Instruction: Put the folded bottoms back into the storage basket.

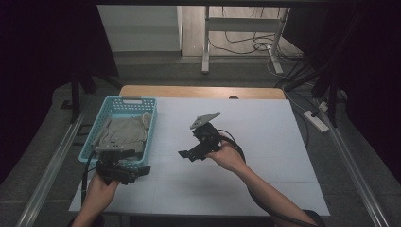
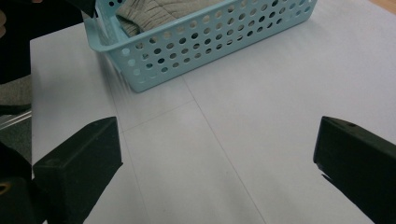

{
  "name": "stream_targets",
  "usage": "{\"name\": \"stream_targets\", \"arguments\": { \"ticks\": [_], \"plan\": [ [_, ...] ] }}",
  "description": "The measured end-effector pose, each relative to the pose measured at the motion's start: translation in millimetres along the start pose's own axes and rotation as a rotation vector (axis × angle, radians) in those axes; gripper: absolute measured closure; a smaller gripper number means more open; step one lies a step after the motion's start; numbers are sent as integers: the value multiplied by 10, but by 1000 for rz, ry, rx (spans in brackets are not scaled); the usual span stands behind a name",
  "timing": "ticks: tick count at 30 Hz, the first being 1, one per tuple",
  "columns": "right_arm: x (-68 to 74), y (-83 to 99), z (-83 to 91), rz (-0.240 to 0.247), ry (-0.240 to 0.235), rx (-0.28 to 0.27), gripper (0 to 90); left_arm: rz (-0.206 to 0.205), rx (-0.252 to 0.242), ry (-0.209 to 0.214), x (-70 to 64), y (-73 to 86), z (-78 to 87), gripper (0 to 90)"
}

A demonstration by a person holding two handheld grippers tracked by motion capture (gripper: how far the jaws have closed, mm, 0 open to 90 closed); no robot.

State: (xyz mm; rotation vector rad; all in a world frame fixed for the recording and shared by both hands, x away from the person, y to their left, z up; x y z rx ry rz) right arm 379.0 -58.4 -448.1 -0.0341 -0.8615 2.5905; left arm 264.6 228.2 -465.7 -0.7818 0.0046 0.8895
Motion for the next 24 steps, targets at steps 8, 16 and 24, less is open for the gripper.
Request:
{"name": "stream_targets", "arguments": {
  "ticks": [8, 16, 24],
  "plan": [
    [20, 49, 13, -7, -13, -4, 6, 15, 6, -8, -52, 194, 70, 0],
    [44, 107, 14, -12, -25, 3, 0, 46, -2, -11, -57, 414, 181, 0],
    [76, 152, 25, -17, -35, 3, 0, 70, -5, -29, -63, 598, 273, 0]
  ]
}}
Point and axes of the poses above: each handheld gripper's, and its own axes: z roughly backward along the jaws, y roughly out of its underside, x roughly to its left, the point moved 1 cm from there along -z, roughly forward along the jaws, and after that the axes turned 12 degrees about x, right-handed, at the moved point
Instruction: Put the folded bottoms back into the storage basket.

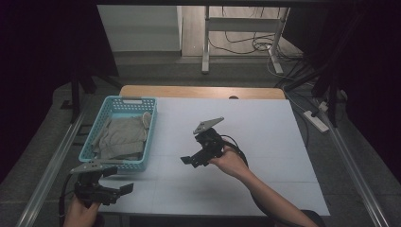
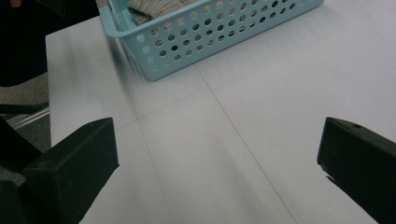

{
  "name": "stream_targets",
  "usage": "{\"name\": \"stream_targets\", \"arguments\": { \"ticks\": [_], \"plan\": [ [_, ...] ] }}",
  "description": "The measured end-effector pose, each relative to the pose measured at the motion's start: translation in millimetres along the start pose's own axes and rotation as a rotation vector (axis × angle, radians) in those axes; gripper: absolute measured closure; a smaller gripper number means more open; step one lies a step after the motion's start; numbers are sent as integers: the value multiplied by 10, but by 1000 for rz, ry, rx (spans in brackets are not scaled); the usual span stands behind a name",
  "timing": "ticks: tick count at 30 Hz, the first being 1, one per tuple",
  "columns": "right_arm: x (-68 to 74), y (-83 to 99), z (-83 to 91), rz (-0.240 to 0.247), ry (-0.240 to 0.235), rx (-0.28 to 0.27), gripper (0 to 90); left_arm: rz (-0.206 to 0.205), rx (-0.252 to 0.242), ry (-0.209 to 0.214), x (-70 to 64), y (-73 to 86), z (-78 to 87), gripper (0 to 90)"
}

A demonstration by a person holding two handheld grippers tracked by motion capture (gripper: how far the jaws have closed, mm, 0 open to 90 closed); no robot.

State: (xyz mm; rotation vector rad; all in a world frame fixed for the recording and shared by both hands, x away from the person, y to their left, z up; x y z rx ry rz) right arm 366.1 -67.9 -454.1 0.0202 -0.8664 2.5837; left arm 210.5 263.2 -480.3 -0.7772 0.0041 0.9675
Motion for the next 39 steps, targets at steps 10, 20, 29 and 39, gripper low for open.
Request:
{"name": "stream_targets", "arguments": {
  "ticks": [10, 20, 29, 39],
  "plan": [
    [46, 62, 42, 6, 11, -4, 0, -14, -25, 8, -3, 19, 10, 0],
    [61, 135, 146, 4, 25, -19, 0, -20, -16, -1, -13, 12, 4, 0],
    [59, 250, 227, -5, 46, -21, 0, -20, -14, -2, -14, 11, 3, 0],
    [56, 431, 346, -29, 63, -27, 0, -20, -16, 1, -12, 13, 5, 0]
  ]
}}
Point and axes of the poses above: each handheld gripper's, and its own axes: z roughly backward along the jaws, y roughly out of its underside, x roughly to its left, the point moved 1 cm from there along -z, roughly forward along the jaws, and after that the axes turned 12 degrees about x, right-handed, at the moved point
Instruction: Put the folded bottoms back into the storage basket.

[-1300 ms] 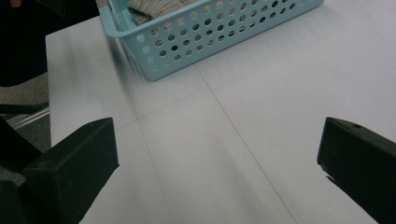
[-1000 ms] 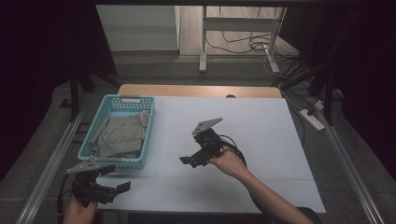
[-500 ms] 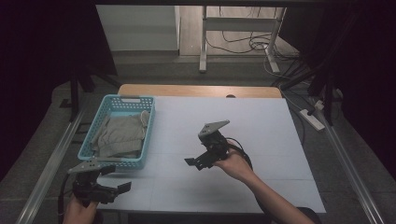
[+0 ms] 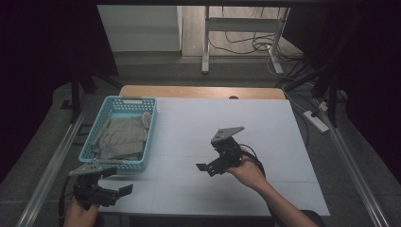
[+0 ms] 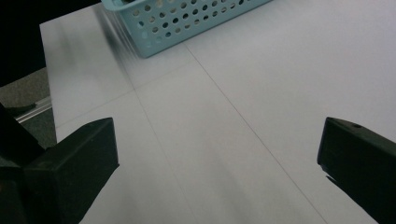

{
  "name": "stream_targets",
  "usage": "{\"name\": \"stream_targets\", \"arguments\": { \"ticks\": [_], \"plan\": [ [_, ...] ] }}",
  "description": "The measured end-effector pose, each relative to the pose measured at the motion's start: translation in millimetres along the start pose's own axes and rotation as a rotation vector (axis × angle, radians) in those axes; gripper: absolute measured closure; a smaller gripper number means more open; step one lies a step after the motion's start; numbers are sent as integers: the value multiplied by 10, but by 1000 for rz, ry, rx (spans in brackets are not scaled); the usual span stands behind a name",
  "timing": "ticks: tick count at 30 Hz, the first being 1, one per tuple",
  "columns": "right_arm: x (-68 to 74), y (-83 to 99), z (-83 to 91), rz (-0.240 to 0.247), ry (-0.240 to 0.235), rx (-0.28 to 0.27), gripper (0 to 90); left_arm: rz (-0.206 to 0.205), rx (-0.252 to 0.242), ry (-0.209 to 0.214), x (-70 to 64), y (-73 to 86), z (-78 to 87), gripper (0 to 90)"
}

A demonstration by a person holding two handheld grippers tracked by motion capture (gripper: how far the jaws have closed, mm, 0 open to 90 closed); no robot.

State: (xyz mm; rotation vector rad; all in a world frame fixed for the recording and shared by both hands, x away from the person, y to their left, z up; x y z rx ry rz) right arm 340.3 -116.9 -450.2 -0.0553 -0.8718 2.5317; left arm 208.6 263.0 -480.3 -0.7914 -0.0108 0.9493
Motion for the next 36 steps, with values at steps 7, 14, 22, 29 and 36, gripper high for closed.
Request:
{"name": "stream_targets", "arguments": {
  "ticks": [7, 14, 22, 29, 36],
  "plan": [
    [-2, 107, 65, -7, 12, 11, 0, 2, -1, 2, 2, 0, 0, 0],
    [-6, 185, 156, -18, 25, 1, 0, 1, 1, 0, 2, -1, -2, 0],
    [-15, 267, 278, -37, 43, -25, 0, 10, 0, -6, 2, -3, 1, 0],
    [-28, 345, 363, -52, 62, -32, 0, 20, -7, -23, 15, 6, 22, 0],
    [-27, 414, 433, -61, 70, -42, 0, 23, -6, -18, 20, 7, 20, 0]
  ]
}}
Point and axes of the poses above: each handheld gripper's, and its own axes: z roughly backward along the jaws, y roughly out of its underside, x roughly to its left, the point moved 1 cm from there along -z, roughly forward along the jaws, and after that the axes turned 12 degrees about x, right-handed, at the moved point
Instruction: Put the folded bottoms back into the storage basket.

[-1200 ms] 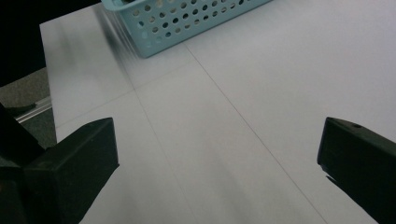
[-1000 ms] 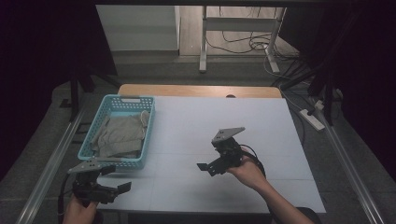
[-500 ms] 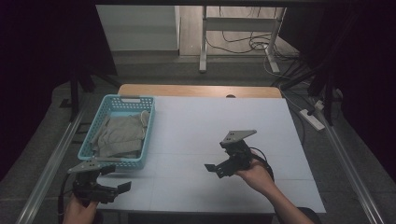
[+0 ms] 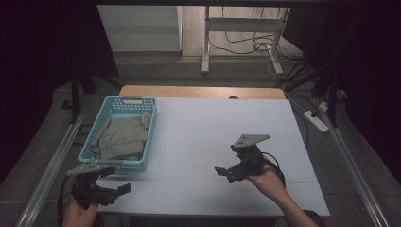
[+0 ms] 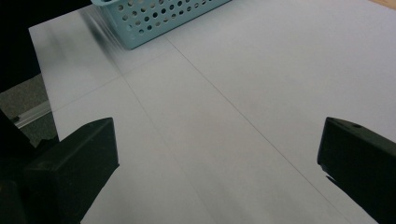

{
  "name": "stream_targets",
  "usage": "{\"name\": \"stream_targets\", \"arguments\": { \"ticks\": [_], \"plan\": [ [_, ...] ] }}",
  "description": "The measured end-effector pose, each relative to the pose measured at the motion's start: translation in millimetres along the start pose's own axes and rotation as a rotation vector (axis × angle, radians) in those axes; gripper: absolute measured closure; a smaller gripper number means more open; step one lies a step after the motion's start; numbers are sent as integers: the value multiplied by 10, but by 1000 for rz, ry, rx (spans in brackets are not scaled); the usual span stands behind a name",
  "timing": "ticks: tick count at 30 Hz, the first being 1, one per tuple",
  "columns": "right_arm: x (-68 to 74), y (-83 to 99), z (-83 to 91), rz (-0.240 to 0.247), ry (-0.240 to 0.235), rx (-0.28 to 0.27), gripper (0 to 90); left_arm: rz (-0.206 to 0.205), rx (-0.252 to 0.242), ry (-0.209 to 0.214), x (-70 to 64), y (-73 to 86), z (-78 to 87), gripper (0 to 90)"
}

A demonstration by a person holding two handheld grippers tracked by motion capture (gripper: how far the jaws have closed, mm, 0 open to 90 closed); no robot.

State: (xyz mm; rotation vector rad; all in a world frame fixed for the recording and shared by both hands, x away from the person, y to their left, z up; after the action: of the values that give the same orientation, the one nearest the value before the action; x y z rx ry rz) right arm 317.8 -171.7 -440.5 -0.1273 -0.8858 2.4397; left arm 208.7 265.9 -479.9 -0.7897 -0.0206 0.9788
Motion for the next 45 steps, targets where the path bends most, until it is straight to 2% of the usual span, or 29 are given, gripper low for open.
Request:
{"name": "stream_targets", "arguments": {
  "ticks": [18, 45],
  "plan": [
    [-55, 202, 165, -45, 33, -11, 0, -2, 6, 13, 9, -6, -10, 0],
    [-184, 768, 488, -153, 124, -2, 0, -3, 9, 20, 15, -16, -18, 0]
  ]
}}
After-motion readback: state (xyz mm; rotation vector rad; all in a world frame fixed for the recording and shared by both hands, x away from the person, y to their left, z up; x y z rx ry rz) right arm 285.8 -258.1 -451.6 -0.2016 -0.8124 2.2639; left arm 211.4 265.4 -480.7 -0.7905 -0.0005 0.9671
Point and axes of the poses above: each handheld gripper's, and its own axes: z roughly backward along the jaws, y roughly out of its underside, x roughly to its left, the point moved 1 cm from there along -z, roughly forward along the jaws, and after that the axes turned 12 degrees about x, right-handed, at the moved point
